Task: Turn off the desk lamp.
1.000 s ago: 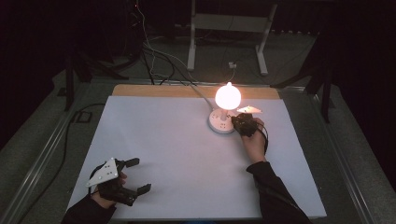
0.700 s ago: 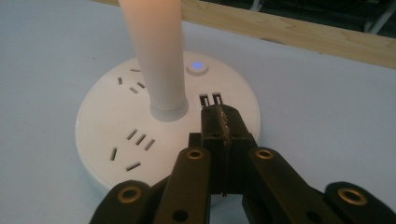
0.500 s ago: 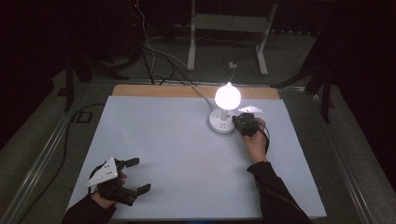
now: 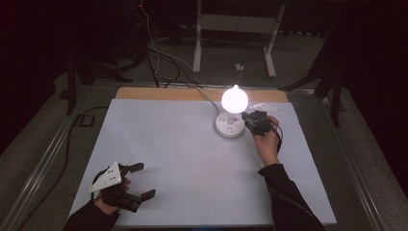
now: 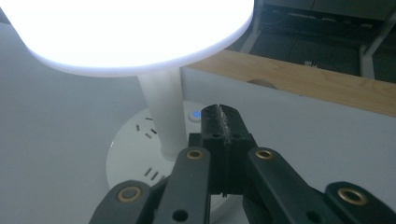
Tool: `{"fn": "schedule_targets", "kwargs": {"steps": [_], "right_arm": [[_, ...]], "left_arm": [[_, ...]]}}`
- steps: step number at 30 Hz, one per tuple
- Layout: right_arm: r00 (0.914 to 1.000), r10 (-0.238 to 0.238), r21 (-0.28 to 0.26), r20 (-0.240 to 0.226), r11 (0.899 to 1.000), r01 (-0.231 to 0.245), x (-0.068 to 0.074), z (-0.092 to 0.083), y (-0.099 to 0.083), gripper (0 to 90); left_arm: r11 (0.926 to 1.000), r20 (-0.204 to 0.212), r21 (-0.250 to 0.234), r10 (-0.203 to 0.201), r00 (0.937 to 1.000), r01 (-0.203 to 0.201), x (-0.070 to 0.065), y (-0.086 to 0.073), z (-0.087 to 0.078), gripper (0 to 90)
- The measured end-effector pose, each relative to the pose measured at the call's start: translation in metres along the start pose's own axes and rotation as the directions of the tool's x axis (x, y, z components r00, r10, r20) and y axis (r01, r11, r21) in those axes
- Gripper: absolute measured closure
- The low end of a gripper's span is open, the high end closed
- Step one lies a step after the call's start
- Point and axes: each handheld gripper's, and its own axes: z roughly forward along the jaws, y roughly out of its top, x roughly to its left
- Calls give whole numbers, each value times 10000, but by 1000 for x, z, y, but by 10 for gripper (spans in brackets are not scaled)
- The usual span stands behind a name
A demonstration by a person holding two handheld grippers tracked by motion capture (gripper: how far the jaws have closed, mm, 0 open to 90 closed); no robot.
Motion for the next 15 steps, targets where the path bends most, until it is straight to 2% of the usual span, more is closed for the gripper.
{"fn": "schedule_targets", "kwargs": {"steps": [10,12,15], "right_arm": [[10000,-25,335,39,9994,24,0,11,-10,900],[9999,117,416,-33,9991,-116,0,13,-13,900],[10000,20,528,-51,9986,-17,2,16,-16,900]], "left_arm": [[10000,24,-51,-31,10000,31,0,0,0,4],[10000,8,17,10,10000,-10,0,0,0,5],[10000,17,-3,2,10000,-2,0,0,0,5]]}}
